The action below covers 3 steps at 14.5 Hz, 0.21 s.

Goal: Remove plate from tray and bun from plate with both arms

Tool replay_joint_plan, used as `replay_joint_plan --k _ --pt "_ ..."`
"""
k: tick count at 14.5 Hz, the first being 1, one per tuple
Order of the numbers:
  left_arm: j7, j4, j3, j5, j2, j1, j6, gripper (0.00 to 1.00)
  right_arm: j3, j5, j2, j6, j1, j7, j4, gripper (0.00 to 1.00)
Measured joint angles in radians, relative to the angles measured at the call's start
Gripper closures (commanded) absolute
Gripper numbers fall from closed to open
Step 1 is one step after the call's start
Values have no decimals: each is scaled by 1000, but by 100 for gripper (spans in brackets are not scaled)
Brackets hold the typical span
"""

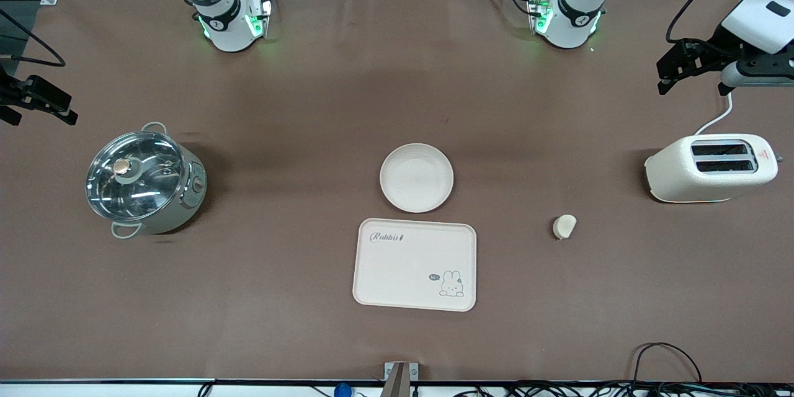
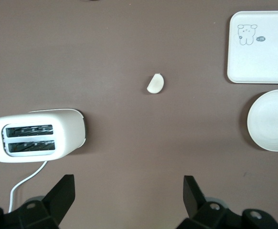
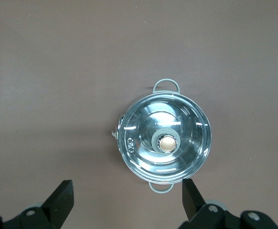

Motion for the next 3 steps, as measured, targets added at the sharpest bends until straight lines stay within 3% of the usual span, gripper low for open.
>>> replay_joint_plan --k 3 --pt "0 12 2 -3 22 2 17 0 1 0 0 -3 1 0 19 0"
